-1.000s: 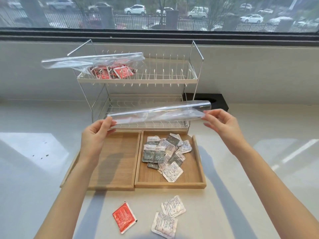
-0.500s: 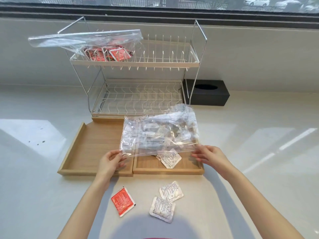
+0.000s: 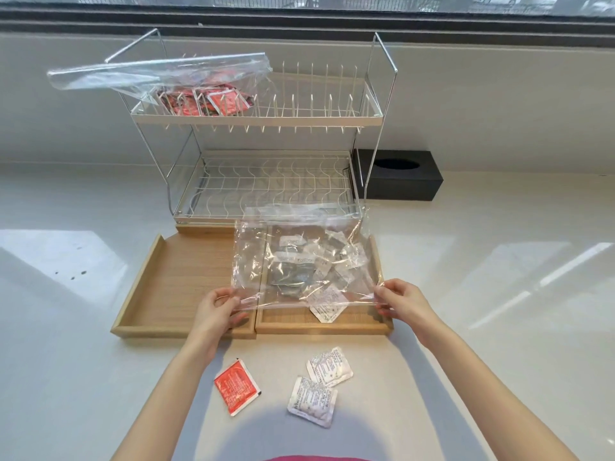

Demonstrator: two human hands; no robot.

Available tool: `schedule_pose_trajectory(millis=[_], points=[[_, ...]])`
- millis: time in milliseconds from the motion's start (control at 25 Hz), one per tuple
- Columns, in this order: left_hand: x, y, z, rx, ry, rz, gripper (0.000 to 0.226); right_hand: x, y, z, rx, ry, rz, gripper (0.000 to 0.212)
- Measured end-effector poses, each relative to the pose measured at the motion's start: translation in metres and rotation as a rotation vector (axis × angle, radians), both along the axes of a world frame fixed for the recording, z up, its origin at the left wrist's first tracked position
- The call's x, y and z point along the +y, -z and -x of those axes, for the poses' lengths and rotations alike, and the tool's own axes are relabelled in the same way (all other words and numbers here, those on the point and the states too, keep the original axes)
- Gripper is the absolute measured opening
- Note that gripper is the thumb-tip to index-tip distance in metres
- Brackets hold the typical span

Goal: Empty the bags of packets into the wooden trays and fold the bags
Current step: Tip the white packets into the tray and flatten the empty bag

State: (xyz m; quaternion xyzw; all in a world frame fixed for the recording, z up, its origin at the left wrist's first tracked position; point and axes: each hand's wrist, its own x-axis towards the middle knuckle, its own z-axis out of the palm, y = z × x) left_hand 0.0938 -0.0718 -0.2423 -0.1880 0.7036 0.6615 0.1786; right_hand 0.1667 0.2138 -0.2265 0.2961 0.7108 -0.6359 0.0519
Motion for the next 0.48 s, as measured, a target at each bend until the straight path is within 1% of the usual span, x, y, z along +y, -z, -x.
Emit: schedule_pose_trajectory(millis=[80,200,320,440,480], points=[[-0.001,-0.001,-0.002,0.006,0.001,-0.006,0.022,0.002,0.0,-0.002,0.004,-0.001,0.004,0.009],[0.005,-0.004,-0.007,0.058,0.054,0.028,0.026,0.008,0.001,-0.006,0.005,-0.034,-0.032,0.018],[0.016,-0.008,-0.013,0.142,0.113,0.093,0.02,0.015,0.0,-0.011,0.049,-0.042,-0.067,0.016],[0.034,-0.012,-0.022,0.229,0.133,0.106,0.003,0.028,0.002,-0.02,0.098,0.031,-0.063,0.01],[0.042,-0.012,-0.024,0.258,0.142,0.11,0.009,0.034,0.003,-0.023,0.12,0.064,-0.047,0.009]])
